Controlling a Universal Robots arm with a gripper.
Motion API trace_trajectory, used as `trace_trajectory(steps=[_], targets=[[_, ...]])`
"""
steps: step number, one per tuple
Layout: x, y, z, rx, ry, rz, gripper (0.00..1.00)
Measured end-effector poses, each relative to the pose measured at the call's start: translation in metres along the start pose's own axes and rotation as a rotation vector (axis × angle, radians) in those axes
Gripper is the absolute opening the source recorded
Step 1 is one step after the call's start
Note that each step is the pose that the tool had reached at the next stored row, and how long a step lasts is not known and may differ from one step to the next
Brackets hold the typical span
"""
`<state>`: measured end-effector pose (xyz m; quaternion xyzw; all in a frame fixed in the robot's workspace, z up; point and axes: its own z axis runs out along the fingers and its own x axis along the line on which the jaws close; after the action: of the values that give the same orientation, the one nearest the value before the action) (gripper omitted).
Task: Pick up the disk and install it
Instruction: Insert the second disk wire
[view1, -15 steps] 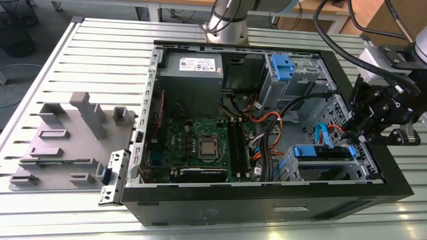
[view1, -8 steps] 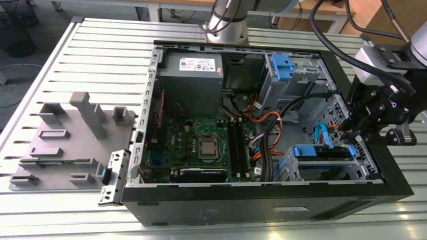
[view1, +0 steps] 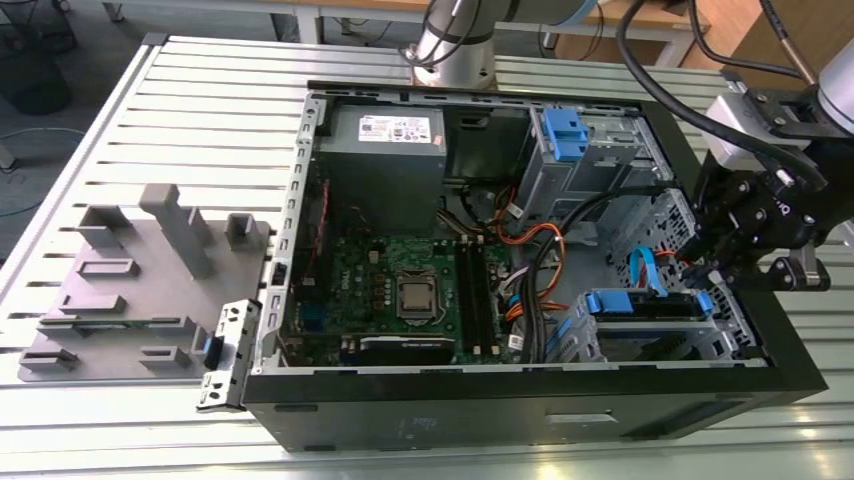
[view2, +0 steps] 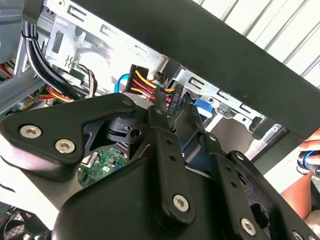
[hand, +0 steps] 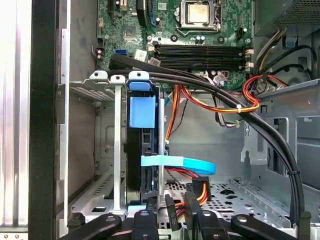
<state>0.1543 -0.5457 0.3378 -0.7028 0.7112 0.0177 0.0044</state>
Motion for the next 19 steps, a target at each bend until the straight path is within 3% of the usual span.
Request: trace_trajectory(steps=[5,13,16,18,19], targets=[[-0.0003,-0.0042,-0.0001,0.0,0.0001,0.0,0.35],[-0.0002,-0.0045,-0.0001,0.0,0.0001,0.0,0.35],[-0.0002,-0.0045,-0.0001,0.0,0.0,0.0,0.27],[-0.0002,-0.0045,-0.0001,0.0,0.0,0.0,0.16],[-0.0002,-0.0046,-0.0001,0.0,0.0,0.0,0.16]])
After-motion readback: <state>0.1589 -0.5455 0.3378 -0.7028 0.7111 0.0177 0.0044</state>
